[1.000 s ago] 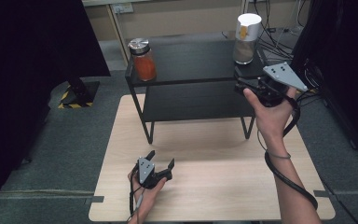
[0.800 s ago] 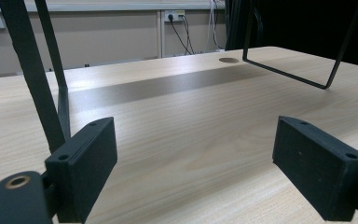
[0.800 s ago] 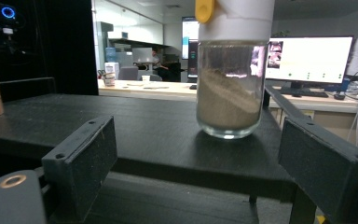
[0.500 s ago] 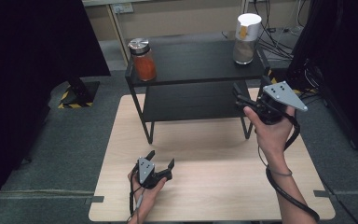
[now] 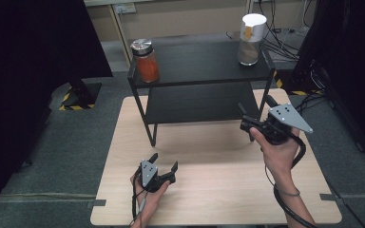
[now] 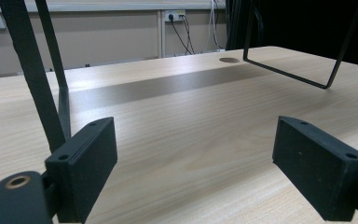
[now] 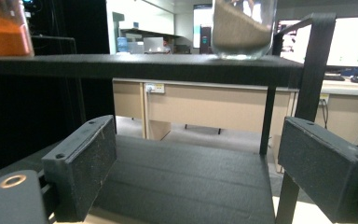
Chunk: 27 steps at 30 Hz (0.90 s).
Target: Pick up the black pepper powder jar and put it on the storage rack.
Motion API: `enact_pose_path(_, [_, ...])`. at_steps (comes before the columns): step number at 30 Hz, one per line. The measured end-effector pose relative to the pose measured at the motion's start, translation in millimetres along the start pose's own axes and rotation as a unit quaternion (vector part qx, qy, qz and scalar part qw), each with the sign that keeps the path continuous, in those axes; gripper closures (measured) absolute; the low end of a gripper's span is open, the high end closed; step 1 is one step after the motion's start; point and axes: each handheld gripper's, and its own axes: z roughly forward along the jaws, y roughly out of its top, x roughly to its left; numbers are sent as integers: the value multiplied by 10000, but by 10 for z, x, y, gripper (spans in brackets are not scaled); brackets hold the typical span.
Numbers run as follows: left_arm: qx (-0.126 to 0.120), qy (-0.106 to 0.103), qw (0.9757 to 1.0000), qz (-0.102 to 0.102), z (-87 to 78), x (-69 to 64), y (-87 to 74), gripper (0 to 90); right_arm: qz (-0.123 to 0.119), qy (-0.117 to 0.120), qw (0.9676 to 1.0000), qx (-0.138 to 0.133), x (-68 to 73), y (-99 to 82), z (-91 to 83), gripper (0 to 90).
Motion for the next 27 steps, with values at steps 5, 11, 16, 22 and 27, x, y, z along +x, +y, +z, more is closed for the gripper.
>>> enact_pose_path(5, [-4,0,10000,4,0,0,-2,131,25,19,10000,60,14,-115,-53,118])
enact_pose_path(11, [-10,-2,10000,-14,0,2,-4,131,40,48,9999,144,8,-250,-111,118])
enact_pose_path(16, [-2,3,10000,17,-1,-2,-1,131,88,21,9997,210,-19,-358,-177,118])
enact_pose_path(22, [-6,7,10000,29,-2,-4,-3,132,128,18,9996,238,-52,-447,-246,118])
enact_pose_path(27, [-2,6,10000,37,-1,-5,-1,132,161,26,9995,282,-66,-523,-275,117])
